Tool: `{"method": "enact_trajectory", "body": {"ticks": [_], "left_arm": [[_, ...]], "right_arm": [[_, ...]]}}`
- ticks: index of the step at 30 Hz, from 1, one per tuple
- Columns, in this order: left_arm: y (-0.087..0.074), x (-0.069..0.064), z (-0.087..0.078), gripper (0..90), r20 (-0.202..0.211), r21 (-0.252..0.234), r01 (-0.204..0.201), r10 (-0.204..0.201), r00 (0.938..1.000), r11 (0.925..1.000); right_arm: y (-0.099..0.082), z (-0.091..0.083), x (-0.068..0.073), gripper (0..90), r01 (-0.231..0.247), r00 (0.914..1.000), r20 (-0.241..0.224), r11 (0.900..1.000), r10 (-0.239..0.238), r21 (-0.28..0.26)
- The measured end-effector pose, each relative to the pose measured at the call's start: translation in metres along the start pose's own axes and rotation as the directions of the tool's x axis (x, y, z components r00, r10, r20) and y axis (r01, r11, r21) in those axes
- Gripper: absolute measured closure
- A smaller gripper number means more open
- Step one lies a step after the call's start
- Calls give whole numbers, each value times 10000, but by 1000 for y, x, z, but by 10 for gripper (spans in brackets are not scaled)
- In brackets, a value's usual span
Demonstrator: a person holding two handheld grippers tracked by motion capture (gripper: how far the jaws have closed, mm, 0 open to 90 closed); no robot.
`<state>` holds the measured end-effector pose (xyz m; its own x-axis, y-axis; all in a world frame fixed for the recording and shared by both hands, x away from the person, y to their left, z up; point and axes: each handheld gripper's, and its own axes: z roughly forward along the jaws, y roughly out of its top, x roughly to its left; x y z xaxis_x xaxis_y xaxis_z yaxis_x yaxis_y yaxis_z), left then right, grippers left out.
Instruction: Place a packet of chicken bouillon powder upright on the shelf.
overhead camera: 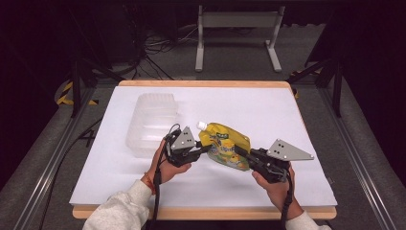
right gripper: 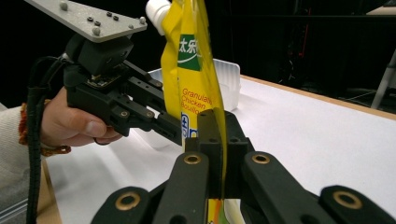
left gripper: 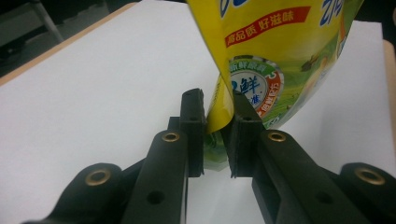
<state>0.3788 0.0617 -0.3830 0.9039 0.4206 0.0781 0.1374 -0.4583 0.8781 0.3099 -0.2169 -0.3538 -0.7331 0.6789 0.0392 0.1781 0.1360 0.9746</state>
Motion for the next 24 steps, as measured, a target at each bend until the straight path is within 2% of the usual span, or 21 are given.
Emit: {"method": "enact_trajectory", "body": {"ticks": [2, 6, 10, 14, 24], "left_arm": [[1, 1, -3, 795, -108, -9, 16, -16, 9999, 10000], [3, 8, -14, 796, -290, -339, 227, -237, 9993, 9992], [7, 12, -28, 797, -875, -648, 294, -350, 9955, 9975], [8, 16, -38, 803, -1202, -809, 316, -412, 9919, 9962], [4, 31, -60, 811, -1868, -780, 330, -471, 9813, 9964]], "right_arm": [[2, 1, 0, 900, 8, 10000, -5, 10000, -8, 6], [10, 7, 0, 900, 155, 9998, -105, 9998, -156, -89], [24, 18, 1, 900, 374, 9991, -213, 9992, -378, -172], [33, 26, 5, 899, 571, 9980, -255, 9980, -578, -275], [54, 56, 15, 899, 1126, 9928, -420, 9936, -1126, -22]]}}
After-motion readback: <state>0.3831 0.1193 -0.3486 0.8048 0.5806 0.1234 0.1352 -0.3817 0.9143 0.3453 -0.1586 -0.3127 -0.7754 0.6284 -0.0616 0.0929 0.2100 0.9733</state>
